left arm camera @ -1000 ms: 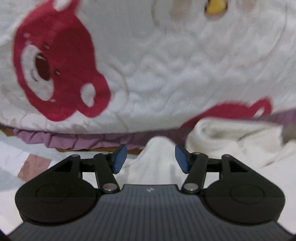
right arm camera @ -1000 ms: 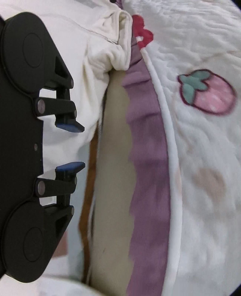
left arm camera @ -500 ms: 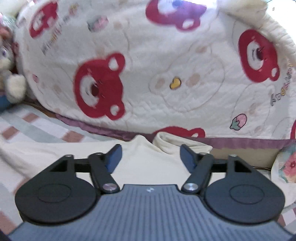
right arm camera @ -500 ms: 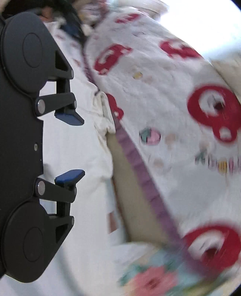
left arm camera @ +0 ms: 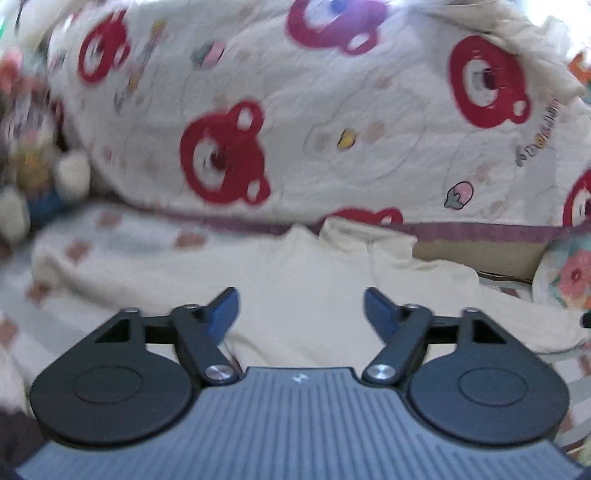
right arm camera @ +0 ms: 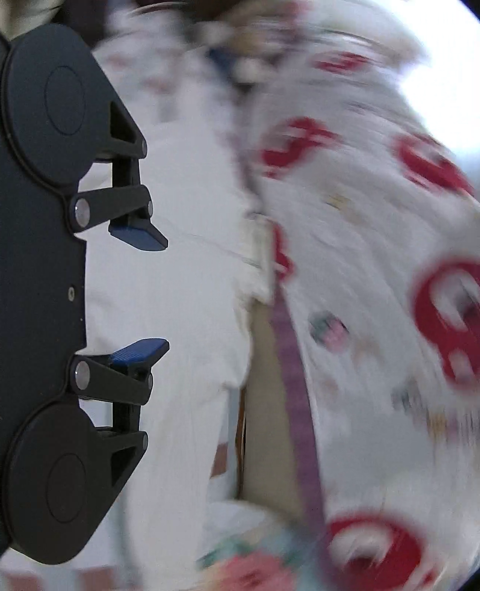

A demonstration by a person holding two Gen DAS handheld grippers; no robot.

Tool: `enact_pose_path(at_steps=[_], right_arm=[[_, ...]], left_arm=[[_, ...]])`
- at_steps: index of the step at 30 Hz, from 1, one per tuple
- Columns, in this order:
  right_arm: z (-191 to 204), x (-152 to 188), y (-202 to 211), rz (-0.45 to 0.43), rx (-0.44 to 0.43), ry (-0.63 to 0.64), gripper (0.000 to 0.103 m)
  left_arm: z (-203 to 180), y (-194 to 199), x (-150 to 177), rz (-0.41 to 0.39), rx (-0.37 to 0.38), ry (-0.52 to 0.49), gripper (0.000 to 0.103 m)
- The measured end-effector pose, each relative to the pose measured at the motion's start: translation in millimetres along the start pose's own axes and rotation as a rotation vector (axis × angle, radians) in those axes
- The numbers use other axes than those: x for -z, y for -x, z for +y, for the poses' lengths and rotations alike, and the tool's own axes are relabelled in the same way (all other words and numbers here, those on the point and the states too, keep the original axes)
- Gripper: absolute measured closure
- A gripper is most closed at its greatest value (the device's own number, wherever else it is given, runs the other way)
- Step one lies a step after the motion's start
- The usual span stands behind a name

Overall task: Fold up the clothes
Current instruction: 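Reach the right gripper to the fleece hem and pinch it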

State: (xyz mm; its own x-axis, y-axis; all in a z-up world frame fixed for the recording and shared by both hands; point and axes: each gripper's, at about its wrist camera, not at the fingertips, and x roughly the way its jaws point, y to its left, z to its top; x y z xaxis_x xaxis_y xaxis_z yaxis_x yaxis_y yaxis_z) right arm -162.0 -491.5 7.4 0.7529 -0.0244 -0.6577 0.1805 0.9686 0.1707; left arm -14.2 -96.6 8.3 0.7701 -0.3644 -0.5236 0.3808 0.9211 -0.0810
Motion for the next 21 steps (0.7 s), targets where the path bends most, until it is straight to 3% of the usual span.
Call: enact_pose_path(at_steps=[3, 6, 8, 11, 14, 17, 21], right_arm=[[-2.8, 16.6, -39.1, 0.083, -0.032, 0.001, 0.045], [-21.0, 55.6, -75.0, 0.172, -0.072, -0.081, 0.045], [-31.1, 80.4, -86.2, 0.205, -0.065, -0.151, 0.045], [-39.8, 106.2, -71.0, 0.206, -0.119, -0.264, 0.045], [-35.1, 120.3, -34.0, 0.187, -0.171, -0.222, 0.045], [-33.0, 132.0, -1.7, 0.201, -0.213, -0.156, 0.041], [-19.3, 154.4, 14.7, 0.263, -0.168, -0.039, 0.039]], left_arm=[[11.2, -36.0, 24.5, 0.089, 0.012, -0.012, 0.02], [34.2, -74.9, 36.9, 0.237, -0.003, 0.064, 0.023], [52.5, -84.6, 38.7, 0.277, 0.025, 0.121, 0.022], [71.6, -87.0, 39.8, 0.309, 0.048, 0.115, 0.022], [87.2, -85.2, 43.5, 0.365, 0.074, 0.093, 0.022], [89.7, -71.2, 54.2, 0.379, 0.089, -0.003, 0.022], [81.6, -50.8, 67.1, 0.415, 0.206, -0.126, 0.022]])
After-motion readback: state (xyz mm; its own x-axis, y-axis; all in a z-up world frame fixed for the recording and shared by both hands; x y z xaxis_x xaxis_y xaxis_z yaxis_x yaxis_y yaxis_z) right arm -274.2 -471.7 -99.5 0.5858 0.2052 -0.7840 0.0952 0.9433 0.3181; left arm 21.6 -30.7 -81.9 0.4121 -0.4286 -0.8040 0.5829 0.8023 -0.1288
